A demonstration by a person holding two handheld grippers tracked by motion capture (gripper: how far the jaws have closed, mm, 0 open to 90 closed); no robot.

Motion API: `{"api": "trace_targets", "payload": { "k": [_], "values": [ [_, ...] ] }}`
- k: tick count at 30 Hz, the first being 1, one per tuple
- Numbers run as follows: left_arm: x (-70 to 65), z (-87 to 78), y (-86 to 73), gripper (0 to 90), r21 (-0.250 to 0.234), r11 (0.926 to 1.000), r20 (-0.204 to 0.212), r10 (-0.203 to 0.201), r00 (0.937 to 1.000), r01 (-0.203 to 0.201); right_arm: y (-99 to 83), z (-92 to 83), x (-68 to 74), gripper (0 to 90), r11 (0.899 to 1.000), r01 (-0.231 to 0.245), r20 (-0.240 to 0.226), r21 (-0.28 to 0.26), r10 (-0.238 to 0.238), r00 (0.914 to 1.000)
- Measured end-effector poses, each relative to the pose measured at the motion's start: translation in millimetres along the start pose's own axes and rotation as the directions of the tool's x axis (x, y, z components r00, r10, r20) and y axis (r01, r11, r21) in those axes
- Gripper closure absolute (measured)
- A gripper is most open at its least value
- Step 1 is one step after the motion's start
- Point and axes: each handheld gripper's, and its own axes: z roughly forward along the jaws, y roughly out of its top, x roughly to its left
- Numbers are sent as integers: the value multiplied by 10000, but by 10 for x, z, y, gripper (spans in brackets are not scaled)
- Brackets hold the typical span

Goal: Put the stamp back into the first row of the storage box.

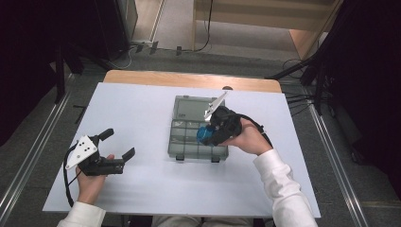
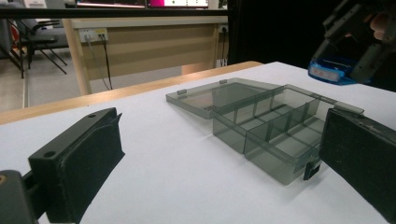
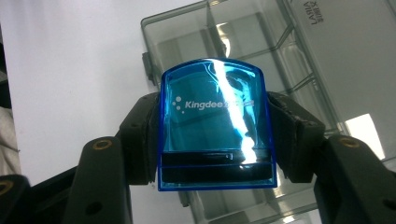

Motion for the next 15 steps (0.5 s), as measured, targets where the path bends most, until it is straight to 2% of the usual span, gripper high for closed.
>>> {"api": "trace_targets", "payload": {
  "k": [3, 4, 5, 8, 9, 11, 12, 15],
  "values": [
    [1, 3, -2, 0, 7, 10000, 22, 6, 10000, -6, 36, -10, -48, 425, 9998, 70, -49, 159, -69, 10000],
    [1, 3, -2, 0, 17, 10000, 30, 7, 10000, -7, 49, -18, -94, 424, 9995, 296, -281, -64, -297, 9992],
    [-1, 2, -3, 0, 16, 10000, 34, 7, 10000, -7, 53, -11, -128, 424, 9993, 299, -482, -230, -310, 9984],
    [-9, 2, -3, 0, 33, 10000, 83, 14, 10000, -14, 69, 15, -180, 424, 9990, 416, -643, -180, -427, 9970],
    [-11, 3, -3, 0, 21, 10000, 90, 26, 10000, -26, 90, 58, -226, 424, 9984, 554, -597, 66, -549, 9967],
    [-15, 1, -2, 0, 0, 10000, 109, 11, 9999, -11, 99, 85, -251, 424, 9982, 569, -637, 176, -556, 9964],
    [-15, 1, -2, 0, -9, 10000, 106, -1, 9999, 1, 109, 135, -312, 424, 9982, 528, -667, 293, -507, 9965],
    [-12, 4, -3, 0, 22, 10000, 113, 2, 9999, -2, 100, 205, -372, 424, 9990, 398, -767, 194, -382, 9963]
  ]
}}
